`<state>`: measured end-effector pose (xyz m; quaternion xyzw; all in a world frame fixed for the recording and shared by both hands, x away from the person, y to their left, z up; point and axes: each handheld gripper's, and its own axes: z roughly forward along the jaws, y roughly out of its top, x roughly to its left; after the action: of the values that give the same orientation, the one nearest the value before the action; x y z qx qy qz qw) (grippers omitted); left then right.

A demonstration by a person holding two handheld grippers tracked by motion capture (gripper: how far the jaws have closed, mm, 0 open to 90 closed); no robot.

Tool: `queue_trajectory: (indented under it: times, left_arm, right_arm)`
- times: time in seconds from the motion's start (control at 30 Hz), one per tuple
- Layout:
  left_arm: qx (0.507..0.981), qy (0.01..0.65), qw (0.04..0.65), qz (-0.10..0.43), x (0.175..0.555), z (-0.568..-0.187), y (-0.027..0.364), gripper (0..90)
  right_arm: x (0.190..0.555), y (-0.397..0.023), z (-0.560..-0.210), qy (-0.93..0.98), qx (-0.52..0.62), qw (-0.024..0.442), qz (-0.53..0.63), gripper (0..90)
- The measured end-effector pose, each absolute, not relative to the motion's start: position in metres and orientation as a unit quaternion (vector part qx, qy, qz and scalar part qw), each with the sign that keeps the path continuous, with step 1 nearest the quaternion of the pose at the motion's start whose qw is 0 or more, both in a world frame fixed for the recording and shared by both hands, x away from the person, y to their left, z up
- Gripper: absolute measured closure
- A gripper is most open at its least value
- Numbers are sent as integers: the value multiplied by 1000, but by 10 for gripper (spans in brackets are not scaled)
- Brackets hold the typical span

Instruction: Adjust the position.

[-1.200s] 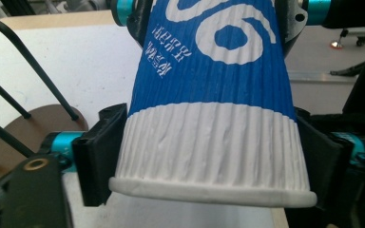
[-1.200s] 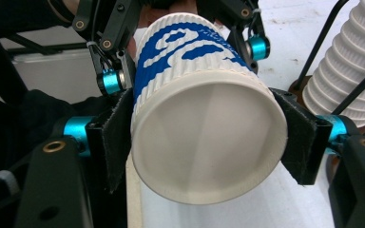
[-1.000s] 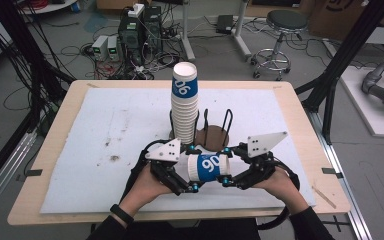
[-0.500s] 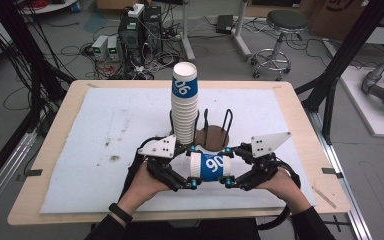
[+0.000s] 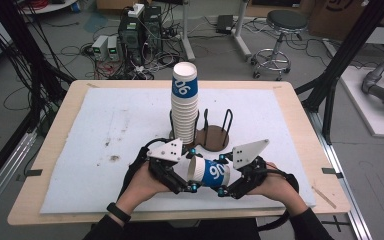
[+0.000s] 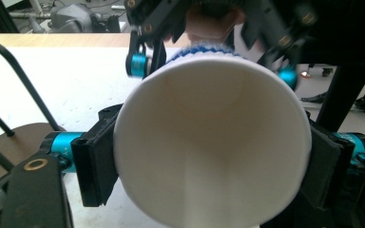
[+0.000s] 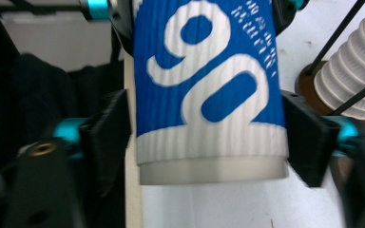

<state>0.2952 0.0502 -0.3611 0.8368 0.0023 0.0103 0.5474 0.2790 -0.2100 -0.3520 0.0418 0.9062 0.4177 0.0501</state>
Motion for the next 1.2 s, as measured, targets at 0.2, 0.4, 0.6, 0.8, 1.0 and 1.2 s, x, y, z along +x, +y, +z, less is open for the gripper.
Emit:
queue_trajectory:
  times: [0.2,0.4,0.6,0.8,1.0,1.2]
  left_arm:
    - [796,17,605,13,295,-363,53,116]
    - [764,35,644,-13,299,-367,58,92]
    - [748,50,661,-38,303,-372,57,91]
    - [752,51,656,-41,303,-373,53,109]
    - [769,39,637,-31,300,-366,55,207]
    - [802,29,597,-11,298,-357,55,226]
  right_arm:
    - [281,-216,-351,892,44,52,448,289]
    - [286,-231,-349,863,63,34,500,289]
    - [286,-233,-349,851,68,31,519,290]
    - [285,-230,-351,850,62,27,523,290]
    - [285,-229,-353,854,58,28,516,291]
    - [283,-222,-352,879,55,34,472,211]
